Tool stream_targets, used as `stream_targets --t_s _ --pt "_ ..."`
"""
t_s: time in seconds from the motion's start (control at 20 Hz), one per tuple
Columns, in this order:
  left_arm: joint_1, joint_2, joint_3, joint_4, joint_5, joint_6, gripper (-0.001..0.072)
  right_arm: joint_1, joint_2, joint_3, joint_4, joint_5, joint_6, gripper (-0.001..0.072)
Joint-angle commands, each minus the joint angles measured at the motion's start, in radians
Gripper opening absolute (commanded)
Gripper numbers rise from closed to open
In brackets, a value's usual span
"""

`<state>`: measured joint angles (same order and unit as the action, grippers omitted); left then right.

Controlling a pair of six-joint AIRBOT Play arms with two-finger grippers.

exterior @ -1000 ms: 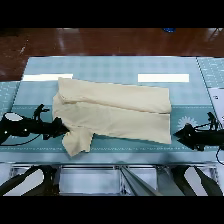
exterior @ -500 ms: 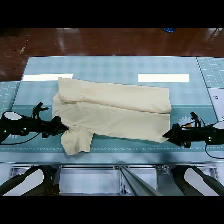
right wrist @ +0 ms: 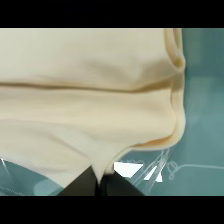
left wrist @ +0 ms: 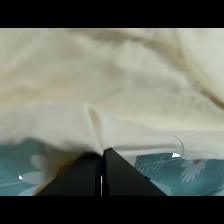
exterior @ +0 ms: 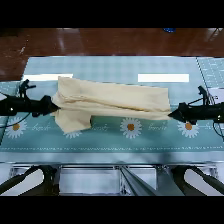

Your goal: Fold the shirts.

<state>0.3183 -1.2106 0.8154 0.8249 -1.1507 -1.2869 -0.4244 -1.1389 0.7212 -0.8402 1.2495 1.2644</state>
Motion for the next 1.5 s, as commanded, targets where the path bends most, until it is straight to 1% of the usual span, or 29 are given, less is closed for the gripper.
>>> stream_targets --t_s 0.0,0.15,0.25,0.45,0.6,0.65,0.7,0.75,0.8,0.85,0.9,1.0,1.1,1.15,1.2,1.25,1.3,1.4,1.45 --pt "-0.031 -0.101 0.205 -0.034 -0.001 -0.023 0.0018 0.003 -0.075 0.14 0.058 0.006 0.0 0.0023" --pt "-0.085 -0.274 0.397 -0.034 -0.008 -0.083 0.0019 0.011 -0.196 0.238 0.104 -0.003 -0.002 0.0023" --pt "-0.12 -0.384 0.52 -0.034 -0.014 -0.112 0.0018 0.046 -0.272 0.3 0.105 -0.025 -0.002 0.0023" --pt "-0.138 -0.587 0.748 -0.032 -0.049 -0.237 0.0018 0.085 -0.405 0.411 0.106 -0.098 0.024 0.0023" --pt "-0.142 -0.683 0.822 -0.032 -0.072 -0.246 0.0018 0.085 -0.483 0.46 0.108 -0.116 0.033 0.0027" --pt "-0.147 -0.701 0.822 -0.031 -0.074 -0.244 0.0044 0.085 -0.495 0.46 0.111 -0.145 0.035 0.0139" --pt "-0.151 -0.719 0.822 -0.029 -0.084 -0.244 0.0256 0.085 -0.502 0.46 0.11 -0.174 0.042 0.0351" --pt "-0.152 -0.729 0.822 -0.029 -0.101 -0.245 0.0497 0.085 -0.501 0.46 0.11 -0.188 0.041 0.0417" --pt "-0.143 -0.73 0.826 -0.029 -0.113 -0.246 0.0505 0.076 -0.496 0.469 0.105 -0.179 0.041 0.0417" --pt "-0.121 -0.724 0.842 -0.029 -0.138 -0.256 0.0505 0.05 -0.488 0.49 0.091 -0.134 0.045 0.0416" --pt "-0.093 -0.714 0.867 -0.019 -0.173 -0.252 0.0504 0.016 -0.473 0.51 0.078 -0.082 0.044 0.0416" --pt "-0.024 -0.663 0.918 0.072 -0.24 -0.253 0.0504 -0.075 -0.415 0.517 0.021 -0.023 0.05 0.0415" --pt "0.033 -0.563 0.919 0.198 -0.233 -0.251 0.0504 -0.137 -0.35 0.486 -0.066 -0.022 0.075 0.0415" --pt "0.048 -0.502 0.904 0.261 -0.204 -0.251 0.0504 -0.148 -0.326 0.455 -0.095 -0.032 0.079 0.0415" --pt "0.049 -0.434 0.864 0.286 -0.174 -0.245 0.0504 -0.148 -0.31 0.412 -0.105 -0.052 0.079 0.0415" --pt "0.038 -0.347 0.784 0.286 -0.137 -0.209 0.0504 -0.142 -0.304 0.357 -0.079 -0.083 0.079 0.0415" --pt "0.018 -0.252 0.673 0.286 -0.071 -0.193 0.0504 -0.128 -0.306 0.303 -0.026 -0.127 0.063 0.0415" --pt "-0.051 -0.035 0.382 0.283 0.147 -0.192 0.0504 -0.087 -0.313 0.228 0.054 -0.237 0.039 0.0415" --pt "-0.094 0.065 0.242 0.283 0.237 -0.192 0.0505 -0.063 -0.328 0.22 0.067 -0.26 0.039 0.0415"
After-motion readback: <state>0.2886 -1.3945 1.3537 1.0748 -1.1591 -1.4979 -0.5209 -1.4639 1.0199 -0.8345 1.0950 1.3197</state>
